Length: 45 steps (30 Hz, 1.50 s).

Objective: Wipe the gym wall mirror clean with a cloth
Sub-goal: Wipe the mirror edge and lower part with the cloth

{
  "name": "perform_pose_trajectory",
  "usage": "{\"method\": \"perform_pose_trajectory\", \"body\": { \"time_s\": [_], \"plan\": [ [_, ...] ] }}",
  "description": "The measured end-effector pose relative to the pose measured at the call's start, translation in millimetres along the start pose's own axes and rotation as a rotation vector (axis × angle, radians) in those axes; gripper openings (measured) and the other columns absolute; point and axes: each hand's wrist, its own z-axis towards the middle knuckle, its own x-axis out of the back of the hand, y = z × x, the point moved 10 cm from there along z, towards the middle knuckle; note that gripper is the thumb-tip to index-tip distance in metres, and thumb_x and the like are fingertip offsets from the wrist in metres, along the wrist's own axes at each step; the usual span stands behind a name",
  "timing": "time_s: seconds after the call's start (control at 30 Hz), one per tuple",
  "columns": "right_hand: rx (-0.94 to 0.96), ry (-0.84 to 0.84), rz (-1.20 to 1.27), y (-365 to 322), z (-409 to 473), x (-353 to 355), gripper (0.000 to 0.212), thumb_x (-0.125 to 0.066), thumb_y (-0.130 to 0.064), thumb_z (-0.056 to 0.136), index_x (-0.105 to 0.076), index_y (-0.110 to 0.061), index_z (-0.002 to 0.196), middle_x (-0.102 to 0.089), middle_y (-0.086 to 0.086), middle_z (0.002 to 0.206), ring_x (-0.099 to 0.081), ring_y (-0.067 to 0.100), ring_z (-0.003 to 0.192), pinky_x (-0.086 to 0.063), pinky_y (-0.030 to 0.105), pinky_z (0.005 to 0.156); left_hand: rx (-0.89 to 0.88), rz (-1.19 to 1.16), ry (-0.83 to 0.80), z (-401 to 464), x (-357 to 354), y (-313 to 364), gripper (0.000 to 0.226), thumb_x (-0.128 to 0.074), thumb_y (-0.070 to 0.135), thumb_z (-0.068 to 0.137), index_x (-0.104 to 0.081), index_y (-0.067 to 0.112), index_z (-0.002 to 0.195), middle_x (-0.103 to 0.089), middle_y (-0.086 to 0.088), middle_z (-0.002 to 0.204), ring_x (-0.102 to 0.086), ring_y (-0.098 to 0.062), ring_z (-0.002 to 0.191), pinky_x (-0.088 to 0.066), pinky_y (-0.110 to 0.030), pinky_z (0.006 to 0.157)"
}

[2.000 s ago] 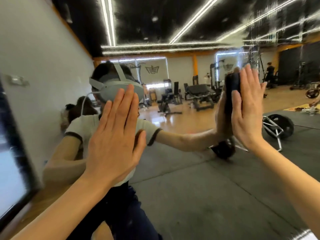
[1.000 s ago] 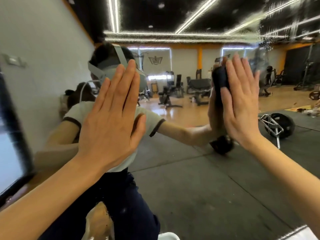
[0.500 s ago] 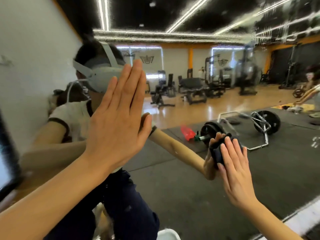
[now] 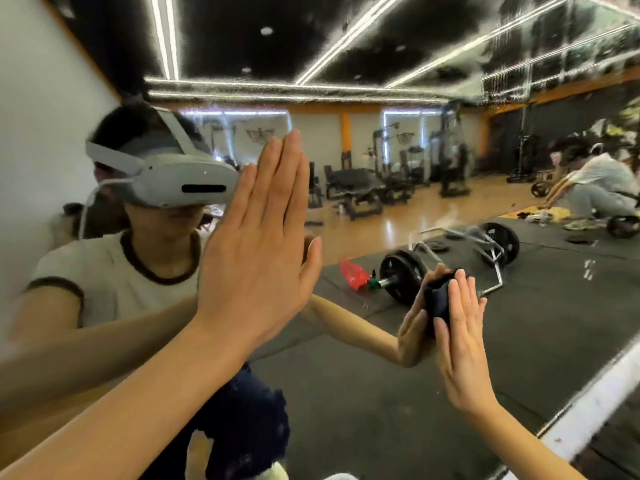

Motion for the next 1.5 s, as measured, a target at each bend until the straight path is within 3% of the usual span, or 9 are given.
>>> {"method": "perform_pose_trajectory", "body": {
  "time_s": [0.27, 0.47, 0.67, 0.83, 0.93, 1.1, 1.2, 1.4, 1.5],
  "plan": [
    [0.321, 0.049, -0.208, -1, 27, 10, 0.051, -0.023, -0.035, 0.111, -0.022, -0.015, 0.158, -0.008, -0.006, 0.169, -0.008, 0.02, 0.156, -0.002, 0.041, 0.126, 0.017, -0.013, 0.047, 0, 3, -1, 0.077, -0.031, 0.041, 0.101, -0.005, -0.003, 0.159, -0.001, -0.019, 0.168, 0.0, -0.029, 0.157, -0.001, -0.04, 0.127],
    [-0.031, 0.258, 0.059, -49, 78, 12, 0.054, -0.027, -0.029, 0.108, -0.025, -0.007, 0.157, -0.018, 0.004, 0.165, -0.007, 0.019, 0.155, 0.0, 0.045, 0.126, 0.036, -0.035, 0.055, -1, 5, -3, 0.077, -0.036, 0.039, 0.1, -0.011, -0.004, 0.159, -0.007, -0.019, 0.168, -0.005, -0.03, 0.156, 0.001, -0.037, 0.127],
    [0.686, 0.025, -0.198, -144, 69, -9, 0.05, -0.025, -0.029, 0.11, -0.025, -0.007, 0.154, -0.024, 0.005, 0.16, -0.011, 0.018, 0.152, 0.001, 0.042, 0.125, -0.01, -0.128, 0.06, -20, 16, -4, 0.066, -0.039, 0.025, 0.101, -0.02, -0.002, 0.158, -0.014, -0.015, 0.168, -0.003, -0.02, 0.155, 0.003, -0.032, 0.127],
    [0.05, 0.207, -0.007, -18, 104, 32, 0.054, -0.03, -0.025, 0.108, -0.021, -0.006, 0.158, -0.017, 0.008, 0.166, -0.007, 0.019, 0.155, 0.002, 0.049, 0.126, 0.086, -0.164, 0.034, -85, 17, -40, 0.064, -0.032, 0.021, 0.101, -0.015, 0.0, 0.159, -0.011, -0.016, 0.168, -0.006, -0.026, 0.157, -0.008, -0.048, 0.127],
    [-0.055, 0.299, 0.076, -55, 98, 22, 0.054, -0.028, -0.026, 0.108, -0.017, -0.008, 0.158, -0.015, 0.009, 0.167, -0.006, 0.019, 0.154, 0.005, 0.042, 0.126, 0.12, -0.144, 0.031, -100, 15, -50, 0.065, -0.031, 0.023, 0.101, -0.014, 0.0, 0.159, -0.011, -0.017, 0.168, -0.004, -0.025, 0.157, -0.004, -0.043, 0.127],
    [0.633, 0.116, 0.007, -234, 58, -33, 0.047, -0.036, -0.024, 0.107, -0.04, -0.005, 0.15, -0.038, 0.014, 0.157, -0.027, 0.026, 0.149, -0.005, 0.04, 0.125, 0.125, -0.158, 0.025, -99, 16, -49, 0.067, -0.034, 0.026, 0.101, -0.015, -0.002, 0.158, -0.012, -0.018, 0.167, -0.004, -0.024, 0.156, -0.004, -0.04, 0.127],
    [0.891, 0.063, -0.071, -237, 60, -28, 0.043, -0.036, -0.024, 0.109, -0.048, -0.005, 0.145, -0.047, 0.015, 0.151, -0.039, 0.03, 0.144, -0.014, 0.042, 0.124, 0.116, -0.162, 0.017, -100, 15, -49, 0.067, -0.034, 0.027, 0.101, -0.016, -0.003, 0.158, -0.011, -0.018, 0.168, -0.004, -0.024, 0.157, -0.005, -0.04, 0.127],
    [0.008, 0.283, 0.102, -61, 105, 26, 0.05, -0.031, -0.021, 0.109, -0.024, -0.008, 0.157, -0.02, 0.006, 0.165, -0.01, 0.014, 0.154, -0.002, 0.047, 0.126, 0.098, -0.085, 0.049, -100, 16, -46, 0.064, -0.03, 0.026, 0.102, -0.018, -0.005, 0.157, -0.01, -0.018, 0.167, -0.001, -0.023, 0.157, 0.0, -0.036, 0.127],
    [-0.07, 0.351, 0.123, -94, 100, 17, 0.051, -0.031, -0.018, 0.108, -0.023, -0.006, 0.158, -0.019, 0.007, 0.166, -0.008, 0.015, 0.154, 0.004, 0.038, 0.126, 0.103, -0.06, 0.051, -99, 17, -45, 0.065, -0.032, 0.024, 0.101, -0.019, -0.006, 0.157, -0.01, -0.017, 0.167, 0.0, -0.022, 0.157, 0.001, -0.035, 0.127]
  ]
}}
